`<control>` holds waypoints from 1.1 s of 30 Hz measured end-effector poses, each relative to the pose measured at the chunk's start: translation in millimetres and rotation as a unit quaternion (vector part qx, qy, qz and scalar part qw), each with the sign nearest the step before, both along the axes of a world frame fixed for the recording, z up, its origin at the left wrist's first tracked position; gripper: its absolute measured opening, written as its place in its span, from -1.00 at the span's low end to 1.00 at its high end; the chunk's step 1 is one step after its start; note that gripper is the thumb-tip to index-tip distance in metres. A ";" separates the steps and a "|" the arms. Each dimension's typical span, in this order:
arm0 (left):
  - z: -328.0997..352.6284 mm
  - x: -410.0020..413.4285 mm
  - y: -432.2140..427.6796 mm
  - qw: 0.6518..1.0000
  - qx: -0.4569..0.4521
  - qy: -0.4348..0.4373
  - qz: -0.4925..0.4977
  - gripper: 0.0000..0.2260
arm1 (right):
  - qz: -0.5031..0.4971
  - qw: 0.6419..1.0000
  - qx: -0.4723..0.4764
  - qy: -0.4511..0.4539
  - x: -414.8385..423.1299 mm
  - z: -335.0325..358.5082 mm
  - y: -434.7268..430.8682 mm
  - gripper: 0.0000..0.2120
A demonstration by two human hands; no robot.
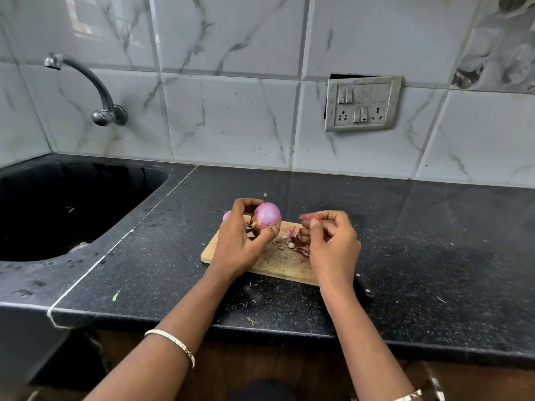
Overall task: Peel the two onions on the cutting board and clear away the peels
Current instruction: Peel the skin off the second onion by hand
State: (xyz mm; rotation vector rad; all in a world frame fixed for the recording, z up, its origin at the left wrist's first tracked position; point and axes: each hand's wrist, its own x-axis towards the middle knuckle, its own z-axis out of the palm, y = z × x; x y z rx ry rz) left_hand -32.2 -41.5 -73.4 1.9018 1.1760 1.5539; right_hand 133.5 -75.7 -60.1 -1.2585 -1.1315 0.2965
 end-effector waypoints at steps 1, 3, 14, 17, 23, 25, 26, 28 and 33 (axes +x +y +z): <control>1.0 0.8 -1.0 1.000 0.002 -0.001 -0.003 -0.56 | 0.008 1.000 -0.005 -0.017 -0.2 -0.5 -0.7 -0.84; 2.6 2.2 -2.1 1.000 0.012 0.005 -0.006 -0.55 | 0.031 0.999 -0.016 -0.037 -0.6 -0.9 0.1 -0.75; 3.3 1.7 0.8 0.995 0.085 0.047 -0.011 -0.45 | 0.177 0.978 -0.070 0.087 -6.8 1.6 0.4 -0.88; 2.7 2.7 -0.3 0.996 0.072 0.041 -0.029 -0.37 | 0.171 0.976 -0.073 0.111 -6.2 0.6 2.3 -0.89; -1.6 4.4 0.4 0.998 0.027 0.014 -0.052 -0.37 | 0.156 0.980 -0.061 0.105 -3.6 -1.0 2.8 -0.81; -2.1 4.2 1.7 0.998 0.026 0.014 -0.054 -0.37 | 0.156 0.981 -0.055 0.103 -2.9 -1.5 3.5 -0.81; -2.3 4.0 2.3 0.998 0.027 0.015 -0.051 -0.36 | 0.160 0.980 -0.054 0.106 -2.6 -1.7 3.8 -0.83; -2.9 3.6 3.9 0.998 0.033 0.022 -0.044 -0.35 | 0.171 0.977 -0.051 0.117 -2.7 -1.5 4.3 -0.86; -2.2 4.9 3.3 0.999 0.026 0.026 -0.039 -0.40 | 0.191 0.970 -0.051 0.143 -3.8 -1.4 5.2 -0.85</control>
